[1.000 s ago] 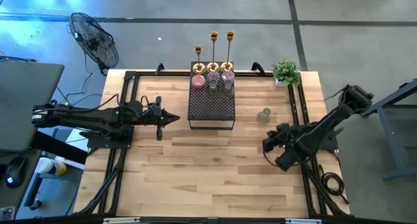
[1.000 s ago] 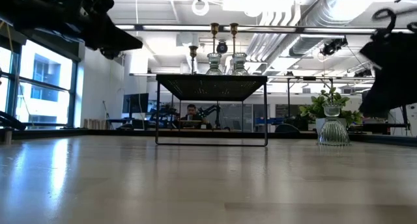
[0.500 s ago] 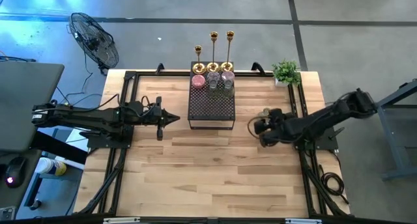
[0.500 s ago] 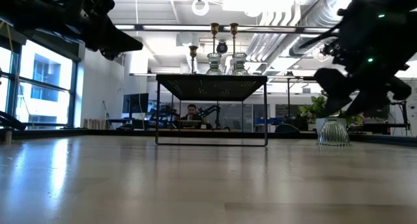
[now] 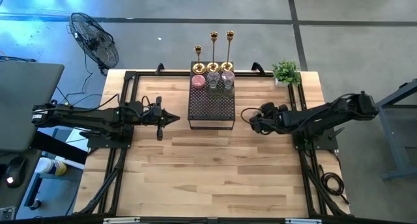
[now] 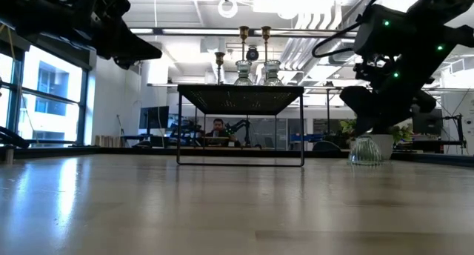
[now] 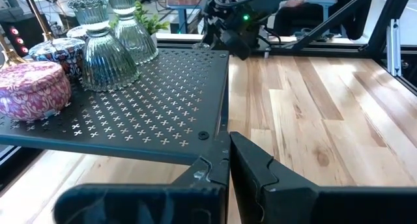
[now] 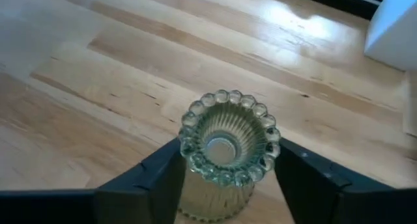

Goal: Pick & Place candle stick holders
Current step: Put the green glass on the shelf

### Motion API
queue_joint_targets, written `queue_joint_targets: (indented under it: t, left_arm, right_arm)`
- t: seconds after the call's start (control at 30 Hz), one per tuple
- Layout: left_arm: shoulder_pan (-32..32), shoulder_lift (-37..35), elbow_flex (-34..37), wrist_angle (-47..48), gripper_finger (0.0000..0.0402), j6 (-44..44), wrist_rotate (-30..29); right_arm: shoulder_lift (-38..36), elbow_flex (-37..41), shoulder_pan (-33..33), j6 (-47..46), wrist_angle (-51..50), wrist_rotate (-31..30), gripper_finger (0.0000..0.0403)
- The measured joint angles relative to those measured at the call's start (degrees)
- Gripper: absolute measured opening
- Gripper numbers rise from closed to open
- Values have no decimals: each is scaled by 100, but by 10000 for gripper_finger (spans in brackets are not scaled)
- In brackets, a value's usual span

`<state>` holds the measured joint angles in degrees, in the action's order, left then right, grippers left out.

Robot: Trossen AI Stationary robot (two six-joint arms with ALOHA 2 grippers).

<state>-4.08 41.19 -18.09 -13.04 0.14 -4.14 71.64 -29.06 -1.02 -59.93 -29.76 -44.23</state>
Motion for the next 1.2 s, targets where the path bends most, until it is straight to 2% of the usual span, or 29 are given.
queue_joint_targets:
  t: [0.2,0.37,0.5,0.67,0.8,0.9,1.03,1.2]
  left_arm:
    - [0,0,0,-2,5,0,2]
    - [0,0,0,-6,5,92,2]
    - [0,0,0,-6,5,116,-24]
    - [-3,-7,186,-113,5,105,-428]
    - [-2,-7,495,-561,5,-27,-435]
    - [-2,-7,702,-952,5,-42,-437]
    - [-2,-9,763,-1153,5,-44,-433]
    - [-2,-9,763,-1138,5,-44,-437]
  right_arm:
    - [-29,-4,-8,188,-37,-83,116]
    - [-344,-375,-229,359,-664,94,110]
    - [-589,-995,-873,884,-1086,666,115]
    - [-452,-1626,-2202,1207,-889,1329,97]
    - [323,-1650,-3144,1048,91,1425,79]
    - [1240,-1714,-3377,1259,1234,1373,83]
    - [2452,-2260,-3075,2021,2180,1322,90]
    - [3475,-3394,-2339,3126,2396,1371,92]
